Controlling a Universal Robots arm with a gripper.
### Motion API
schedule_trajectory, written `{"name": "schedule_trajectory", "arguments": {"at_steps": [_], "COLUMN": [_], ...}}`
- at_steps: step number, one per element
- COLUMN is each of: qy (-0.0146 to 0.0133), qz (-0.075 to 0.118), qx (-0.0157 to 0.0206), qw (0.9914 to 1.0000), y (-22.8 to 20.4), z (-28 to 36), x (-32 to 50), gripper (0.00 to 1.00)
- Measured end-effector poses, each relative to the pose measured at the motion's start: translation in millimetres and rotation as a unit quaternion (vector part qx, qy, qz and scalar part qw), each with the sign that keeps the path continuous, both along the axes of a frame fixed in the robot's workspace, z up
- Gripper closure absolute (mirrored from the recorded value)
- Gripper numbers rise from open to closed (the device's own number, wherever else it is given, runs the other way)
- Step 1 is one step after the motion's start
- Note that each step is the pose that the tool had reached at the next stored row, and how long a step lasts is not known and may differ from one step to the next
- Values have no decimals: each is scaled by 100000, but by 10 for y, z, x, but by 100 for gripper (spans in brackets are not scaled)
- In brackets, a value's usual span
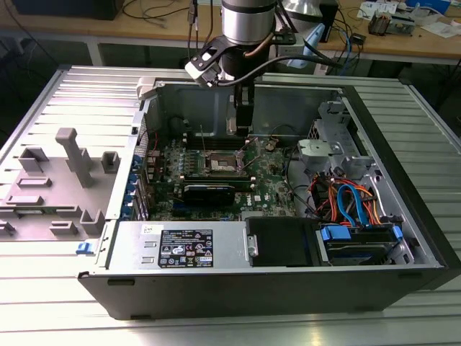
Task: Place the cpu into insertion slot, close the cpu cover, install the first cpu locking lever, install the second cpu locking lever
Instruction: 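Place the cpu into insertion slot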
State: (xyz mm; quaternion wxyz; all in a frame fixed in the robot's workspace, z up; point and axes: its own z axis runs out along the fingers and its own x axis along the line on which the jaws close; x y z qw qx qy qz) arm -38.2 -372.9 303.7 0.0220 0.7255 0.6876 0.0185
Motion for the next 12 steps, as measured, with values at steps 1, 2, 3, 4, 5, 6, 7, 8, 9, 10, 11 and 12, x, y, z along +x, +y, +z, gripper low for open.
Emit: {"name": "schedule_trajectory", "arguments": {"at_steps": [1, 2, 3, 4, 5, 6, 7, 8, 9, 10, 11, 12], "qy": [1, 0, 0, 1, 0, 3, 1, 1, 2, 1, 3, 1], "qz": [0, -2, -2, 0, -1, 0, -1, -2, -3, 1, -2, 15], "qx": [-3, -1, 0, 1, -1, -2, 1, -1, 3, -9, -17, -20], "qw": [100000, 100000, 100000, 100000, 100000, 100000, 100000, 100000, 100000, 100000, 100000, 100000], "y": [0, 0, 0, 0, 0, 0, 0, 0, 0, 0, 0, 0], "z": [0, 0, 0, 0, 0, 0, 0, 0, 0, 0, 0, 0], "x": [-2, -2, -2, -2, -3, -3, -3, -3, -3, -3, -3, -3], "gripper": [45, 45, 45, 45, 45, 45, 45, 45, 45, 45, 45, 45]}}
